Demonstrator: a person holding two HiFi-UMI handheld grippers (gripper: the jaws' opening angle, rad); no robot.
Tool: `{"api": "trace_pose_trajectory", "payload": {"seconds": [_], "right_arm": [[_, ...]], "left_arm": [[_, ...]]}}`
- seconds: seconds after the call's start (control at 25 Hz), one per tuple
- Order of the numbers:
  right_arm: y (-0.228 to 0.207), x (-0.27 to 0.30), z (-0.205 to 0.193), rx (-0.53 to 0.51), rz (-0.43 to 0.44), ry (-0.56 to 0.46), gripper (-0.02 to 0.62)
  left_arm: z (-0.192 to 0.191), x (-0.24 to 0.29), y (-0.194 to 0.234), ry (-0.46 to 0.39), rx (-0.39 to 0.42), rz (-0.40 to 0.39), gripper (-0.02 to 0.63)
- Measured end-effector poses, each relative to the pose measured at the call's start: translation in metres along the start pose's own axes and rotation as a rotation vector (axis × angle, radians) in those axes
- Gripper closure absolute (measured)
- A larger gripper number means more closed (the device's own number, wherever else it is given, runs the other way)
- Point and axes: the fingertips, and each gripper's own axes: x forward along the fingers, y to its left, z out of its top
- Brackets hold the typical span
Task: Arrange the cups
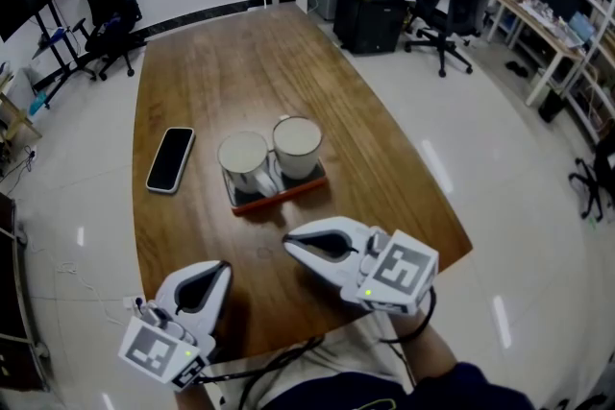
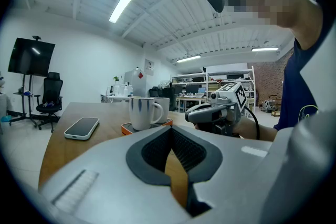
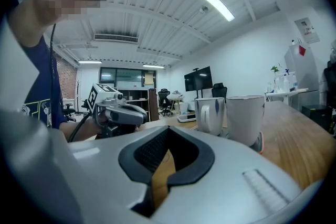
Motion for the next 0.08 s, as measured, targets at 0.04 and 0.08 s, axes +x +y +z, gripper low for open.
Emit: {"api": "trace_pose_trajectory", "payload": {"seconds": [0.04,0.08], "right_arm": [[-0.0002,0.0001,0.0003,0.001,-0.001,-0.001,0.583],[-0.0003,0.0002,0.0006,0.002,-0.003,-0.002,0.583]], "left_arm": [[0.0002,0.0000,0.0002,0.000,0.001,0.000,0.603],[0.0005,0.0000,0.0003,-0.001,0.001,0.000,0.603]]}}
